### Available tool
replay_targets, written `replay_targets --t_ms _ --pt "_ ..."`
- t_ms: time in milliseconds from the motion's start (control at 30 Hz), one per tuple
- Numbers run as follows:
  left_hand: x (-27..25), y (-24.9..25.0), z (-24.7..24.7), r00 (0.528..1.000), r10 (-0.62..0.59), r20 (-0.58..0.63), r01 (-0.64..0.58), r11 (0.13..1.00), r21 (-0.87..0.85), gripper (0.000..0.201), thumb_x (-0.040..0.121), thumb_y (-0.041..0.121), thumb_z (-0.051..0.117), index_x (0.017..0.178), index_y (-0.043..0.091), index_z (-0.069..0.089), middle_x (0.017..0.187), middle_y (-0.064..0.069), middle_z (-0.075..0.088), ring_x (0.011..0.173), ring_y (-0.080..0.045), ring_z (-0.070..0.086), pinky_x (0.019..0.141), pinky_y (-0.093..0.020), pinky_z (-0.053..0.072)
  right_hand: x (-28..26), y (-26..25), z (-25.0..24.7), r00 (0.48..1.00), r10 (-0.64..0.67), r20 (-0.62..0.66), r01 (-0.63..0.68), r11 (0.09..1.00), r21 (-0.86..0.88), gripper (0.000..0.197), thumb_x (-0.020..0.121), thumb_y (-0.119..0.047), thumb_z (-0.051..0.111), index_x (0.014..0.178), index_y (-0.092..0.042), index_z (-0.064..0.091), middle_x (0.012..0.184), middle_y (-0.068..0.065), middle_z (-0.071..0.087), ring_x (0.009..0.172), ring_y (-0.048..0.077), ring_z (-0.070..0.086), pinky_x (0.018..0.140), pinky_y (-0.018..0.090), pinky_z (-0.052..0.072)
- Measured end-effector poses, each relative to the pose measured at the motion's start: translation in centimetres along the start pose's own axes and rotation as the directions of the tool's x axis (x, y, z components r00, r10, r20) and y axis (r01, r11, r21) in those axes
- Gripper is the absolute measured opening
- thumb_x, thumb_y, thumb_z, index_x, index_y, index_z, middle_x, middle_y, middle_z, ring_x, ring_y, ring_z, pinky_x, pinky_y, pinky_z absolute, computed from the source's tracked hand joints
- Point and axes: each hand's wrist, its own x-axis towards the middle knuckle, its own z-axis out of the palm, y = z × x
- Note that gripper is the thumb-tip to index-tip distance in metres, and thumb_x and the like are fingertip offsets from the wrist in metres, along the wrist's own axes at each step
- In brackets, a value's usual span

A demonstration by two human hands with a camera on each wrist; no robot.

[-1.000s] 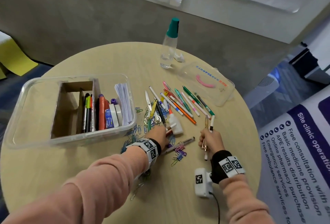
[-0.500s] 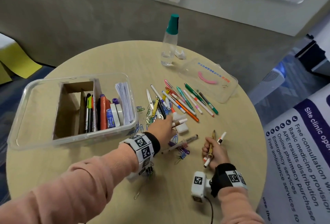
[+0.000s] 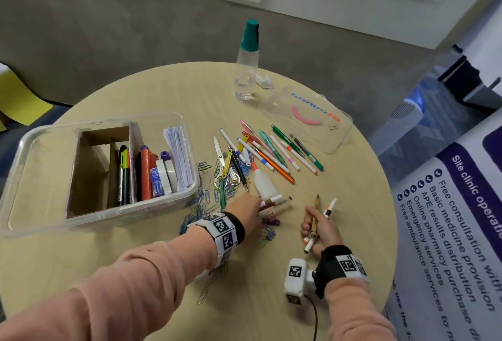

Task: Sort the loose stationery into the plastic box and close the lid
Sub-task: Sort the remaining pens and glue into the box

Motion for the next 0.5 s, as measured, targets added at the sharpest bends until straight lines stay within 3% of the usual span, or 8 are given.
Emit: replay_targets --t_ms 100,200,267,367,500 --pt "-0.6 -0.2 -1.0 0.997 0.012 -0.072 -0.018 0.995 -0.096 0.018 0.089 0.019 0.054 0.102 0.007 0.052 0.104 -0.012 0.055 0.086 -0.026 0.056 0.071 -0.029 0.043 0.0 0.0 0.0 1.0 0.002 0.009 -0.002 1.0 0.004 0.025 0.09 -0.011 0.055 0.066 -0.014 0.046 0.04 -0.002 0.04 0.03 0.01 0.038 0.031 0.015 0.03" --pt "-1.9 -0.2 -2.3 0.989 0.044 -0.138 -0.073 0.975 -0.212 0.016 0.087 0.023 0.055 0.088 0.015 0.042 0.087 -0.007 0.055 0.07 -0.02 0.051 0.059 -0.026 0.038 0.1 0.0 -0.1 1.0 0.005 0.017 -0.005 1.0 0.0 0.027 0.09 -0.011 0.054 0.066 -0.015 0.044 0.038 -0.003 0.04 0.029 0.009 0.037 0.031 0.014 0.029" --pt "-2.8 -0.2 -3.6 0.98 0.068 -0.188 -0.127 0.938 -0.323 0.016 0.087 0.024 0.055 0.088 0.017 0.04 0.078 -0.002 0.053 0.059 -0.015 0.048 0.051 -0.022 0.037 0.1 -0.2 -0.1 1.0 0.01 0.025 -0.01 1.0 -0.003 0.025 0.09 -0.011 0.053 0.067 -0.015 0.045 0.037 -0.003 0.041 0.028 0.009 0.039 0.031 0.013 0.03" --pt "-4.3 -0.1 -6.5 0.968 0.067 -0.24 -0.202 0.778 -0.595 0.005 0.09 0.017 0.052 0.092 0.016 0.047 0.068 0.002 0.05 0.047 -0.007 0.041 0.042 -0.013 0.037 0.1 -0.4 0.2 0.999 0.028 0.029 -0.026 0.998 -0.05 0.023 0.091 -0.012 0.052 0.069 -0.015 0.048 0.038 -0.003 0.044 0.029 0.008 0.043 0.032 0.012 0.034" --pt "-6.3 -1.4 -10.6 0.965 -0.028 -0.26 -0.207 0.525 -0.825 0.011 0.094 0.013 0.041 0.09 0.014 0.051 0.066 0.001 0.044 0.05 -0.01 0.036 0.044 -0.018 0.035 0.3 -0.6 0.7 0.999 0.047 -0.016 -0.048 0.993 -0.103 0.023 0.092 -0.012 0.05 0.069 -0.014 0.048 0.036 -0.003 0.046 0.03 0.008 0.045 0.032 0.012 0.037"
